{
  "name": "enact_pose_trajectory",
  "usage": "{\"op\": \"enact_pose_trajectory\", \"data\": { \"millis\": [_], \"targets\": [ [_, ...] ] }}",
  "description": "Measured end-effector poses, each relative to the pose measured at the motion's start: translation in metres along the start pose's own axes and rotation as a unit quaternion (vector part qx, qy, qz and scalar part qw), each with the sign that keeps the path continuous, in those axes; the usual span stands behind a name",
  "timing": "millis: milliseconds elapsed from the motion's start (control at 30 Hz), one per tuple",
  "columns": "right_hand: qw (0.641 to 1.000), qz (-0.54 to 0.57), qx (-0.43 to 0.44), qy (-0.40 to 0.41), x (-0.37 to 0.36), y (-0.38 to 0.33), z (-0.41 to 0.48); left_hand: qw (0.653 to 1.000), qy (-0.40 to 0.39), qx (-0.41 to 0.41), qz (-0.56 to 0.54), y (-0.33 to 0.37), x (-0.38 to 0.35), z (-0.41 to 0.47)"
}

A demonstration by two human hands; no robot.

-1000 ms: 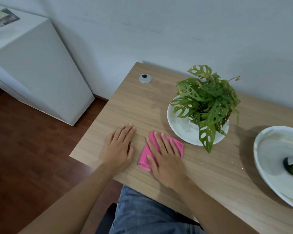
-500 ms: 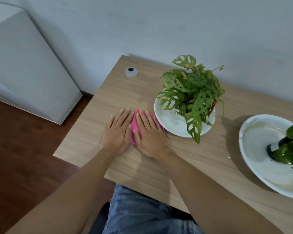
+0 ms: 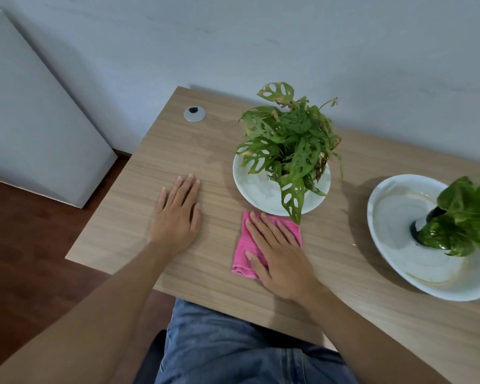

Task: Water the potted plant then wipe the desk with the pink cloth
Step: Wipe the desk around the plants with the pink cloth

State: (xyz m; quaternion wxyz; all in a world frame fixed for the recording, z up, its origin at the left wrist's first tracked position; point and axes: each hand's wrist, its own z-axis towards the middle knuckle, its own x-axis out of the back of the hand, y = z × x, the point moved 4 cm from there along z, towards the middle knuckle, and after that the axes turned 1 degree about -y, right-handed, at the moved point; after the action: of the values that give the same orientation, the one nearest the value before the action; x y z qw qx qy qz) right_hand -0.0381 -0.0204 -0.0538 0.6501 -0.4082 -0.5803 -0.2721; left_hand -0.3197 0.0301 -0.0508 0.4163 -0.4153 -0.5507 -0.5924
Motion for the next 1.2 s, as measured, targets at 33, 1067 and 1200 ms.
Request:
{"op": "enact_pose_trajectory", "data": {
  "millis": [33, 1067, 1200],
  "targets": [
    [1.000, -0.001, -0.002, -0.003, 0.001, 0.002, -0.003, 1.000, -0.001, -0.001, -0.002, 0.001, 0.000, 0.001],
    [0.996, 0.043, -0.073, -0.026, 0.007, 0.004, -0.014, 0.998, -0.035, -0.061, 0.006, 0.057, -0.028, 0.024],
    [0.994, 0.027, -0.104, -0.038, 0.013, 0.037, -0.041, 0.998, -0.033, -0.055, 0.006, 0.060, -0.026, 0.024]
  ]
}}
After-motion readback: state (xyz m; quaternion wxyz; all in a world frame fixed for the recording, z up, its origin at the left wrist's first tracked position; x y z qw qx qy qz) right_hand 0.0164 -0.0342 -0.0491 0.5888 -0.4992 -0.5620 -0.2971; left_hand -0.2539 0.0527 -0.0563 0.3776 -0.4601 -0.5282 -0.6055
